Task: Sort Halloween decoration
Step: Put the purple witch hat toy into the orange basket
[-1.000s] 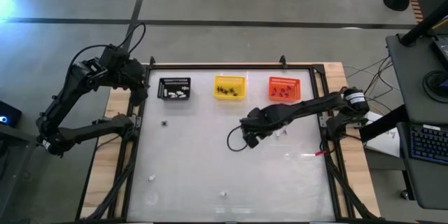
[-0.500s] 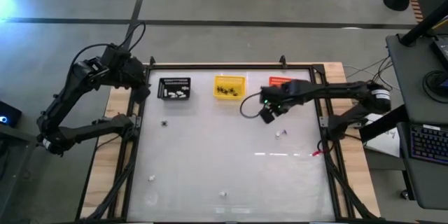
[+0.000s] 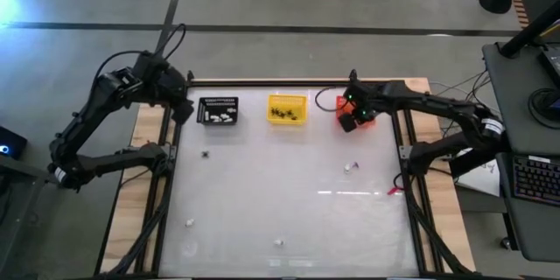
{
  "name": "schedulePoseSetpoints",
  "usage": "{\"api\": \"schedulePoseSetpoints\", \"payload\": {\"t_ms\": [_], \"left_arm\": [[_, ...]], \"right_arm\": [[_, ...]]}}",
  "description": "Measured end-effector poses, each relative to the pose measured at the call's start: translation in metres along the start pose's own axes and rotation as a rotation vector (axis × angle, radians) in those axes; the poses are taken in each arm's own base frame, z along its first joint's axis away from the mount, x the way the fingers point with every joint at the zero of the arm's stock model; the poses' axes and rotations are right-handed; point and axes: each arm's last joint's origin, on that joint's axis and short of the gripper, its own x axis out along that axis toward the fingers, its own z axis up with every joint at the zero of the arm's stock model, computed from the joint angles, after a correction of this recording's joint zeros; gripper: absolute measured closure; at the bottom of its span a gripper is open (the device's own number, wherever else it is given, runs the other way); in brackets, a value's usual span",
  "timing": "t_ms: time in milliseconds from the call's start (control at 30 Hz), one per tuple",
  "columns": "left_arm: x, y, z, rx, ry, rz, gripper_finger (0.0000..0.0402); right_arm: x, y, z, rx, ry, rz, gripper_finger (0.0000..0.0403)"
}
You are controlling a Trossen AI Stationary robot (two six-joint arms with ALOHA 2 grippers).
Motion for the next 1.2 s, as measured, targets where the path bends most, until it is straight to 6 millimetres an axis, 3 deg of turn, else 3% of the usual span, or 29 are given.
{"api": "schedulePoseSetpoints", "payload": {"t_ms": [467,1200], "left_arm": [[0.005,0.0,0.0,-0.03,0.05,-0.006,0.0244],[0.005,0.0,0.0,-0.023,0.051,-0.007,0.0244]], "right_arm": [[0.017,-0.031,0.022,-0.005,0.029,-0.052,0.0394],[0.024,-0.029,0.023,0.076,0.066,-0.009,0.0387]]}}
